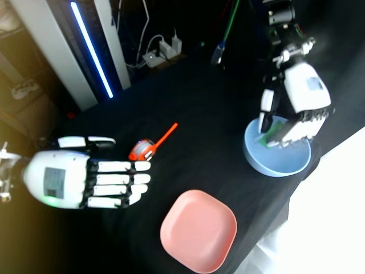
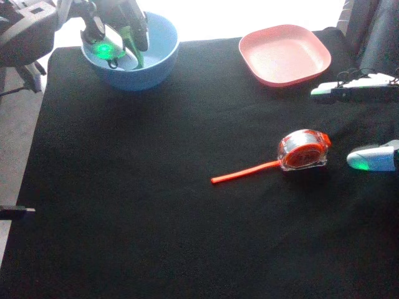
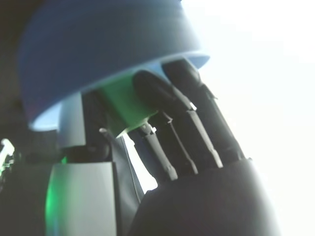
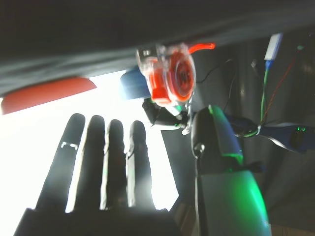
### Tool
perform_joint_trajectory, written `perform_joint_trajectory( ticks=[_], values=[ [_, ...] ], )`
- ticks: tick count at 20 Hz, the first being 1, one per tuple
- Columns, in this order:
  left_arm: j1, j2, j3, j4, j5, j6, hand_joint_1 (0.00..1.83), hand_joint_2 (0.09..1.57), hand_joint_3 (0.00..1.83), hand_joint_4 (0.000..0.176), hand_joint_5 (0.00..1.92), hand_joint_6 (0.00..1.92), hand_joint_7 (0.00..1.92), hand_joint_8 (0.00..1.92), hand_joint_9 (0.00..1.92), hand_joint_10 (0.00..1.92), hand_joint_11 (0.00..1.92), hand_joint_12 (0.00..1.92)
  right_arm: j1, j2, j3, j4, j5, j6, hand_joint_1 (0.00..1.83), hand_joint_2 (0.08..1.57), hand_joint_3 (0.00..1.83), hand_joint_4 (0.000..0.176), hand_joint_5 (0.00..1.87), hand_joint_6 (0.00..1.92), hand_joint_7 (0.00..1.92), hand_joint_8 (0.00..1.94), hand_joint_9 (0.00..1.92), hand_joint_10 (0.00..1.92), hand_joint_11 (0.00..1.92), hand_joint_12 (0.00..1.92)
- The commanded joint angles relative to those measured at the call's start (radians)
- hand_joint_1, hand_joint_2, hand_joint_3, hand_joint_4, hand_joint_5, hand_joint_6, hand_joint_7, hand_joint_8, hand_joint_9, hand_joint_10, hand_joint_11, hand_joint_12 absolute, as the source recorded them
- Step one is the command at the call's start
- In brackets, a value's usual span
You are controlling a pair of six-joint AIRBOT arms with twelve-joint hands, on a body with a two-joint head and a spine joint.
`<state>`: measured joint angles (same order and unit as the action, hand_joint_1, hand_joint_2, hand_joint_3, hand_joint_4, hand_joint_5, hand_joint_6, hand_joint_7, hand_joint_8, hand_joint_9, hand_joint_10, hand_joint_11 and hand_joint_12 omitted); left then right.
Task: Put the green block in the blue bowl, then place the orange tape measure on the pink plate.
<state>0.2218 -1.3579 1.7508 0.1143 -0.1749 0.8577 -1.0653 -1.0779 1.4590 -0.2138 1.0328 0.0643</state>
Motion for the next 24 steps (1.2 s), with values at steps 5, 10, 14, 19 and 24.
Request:
perform_joint_trajectory(
  ticks=[5,10,14,19,24],
  values=[
    [-0.015,0.043,-0.054,0.014,-0.171,-0.001,1.03,1.0,0.0,0.0,0.81,0.0,0.88,0.08,0.72,0.8,0.58,1.44,0.01,0.0,0.003,0.045,0.108,0.025,0.93,1.07,0.0,0.023,0.39,0.0,0.3,0.0,0.3,0.0,0.0,0.81],
    [0.049,0.185,-0.245,0.014,-0.416,-0.001,1.08,0.94,0.0,0.0,0.8,0.0,0.87,0.03,0.68,0.82,0.48,1.5,0.011,0.0,0.0,0.036,0.12,0.051,0.89,1.06,0.0,0.034,0.37,0.0,0.27,0.0,0.27,0.0,0.0,0.79],
    [0.219,0.384,-0.452,-0.007,-0.633,-0.002,1.01,0.99,0.0,0.0,0.81,0.0,0.82,0.0,0.62,0.64,0.33,1.47,0.054,-0.001,-0.005,-0.009,0.133,0.061,0.98,1.02,0.0,0.032,0.42,0.0,0.32,0.0,0.34,0.0,0.0,1.0],
    [0.475,0.517,-0.618,-0.095,-0.827,-0.003,0.98,0.96,0.0,0.0,0.74,0.0,0.76,0.0,0.68,0.3,0.24,1.41,0.107,-0.001,-0.007,-0.069,0.128,0.061,1.0,1.01,0.0,0.113,0.39,0.0,0.31,0.0,0.35,0.0,0.0,1.08],
    [0.733,0.546,-0.698,-0.213,-1.01,-0.069,1.12,0.94,0.0,0.017,0.72,0.0,0.73,0.0,0.63,0.3,0.24,1.27,0.138,-0.015,0.001,-0.133,0.064,0.061,0.92,1.05,0.0,0.072,0.42,0.0,0.37,0.0,0.4,0.01,0.05,1.04]
  ],
)
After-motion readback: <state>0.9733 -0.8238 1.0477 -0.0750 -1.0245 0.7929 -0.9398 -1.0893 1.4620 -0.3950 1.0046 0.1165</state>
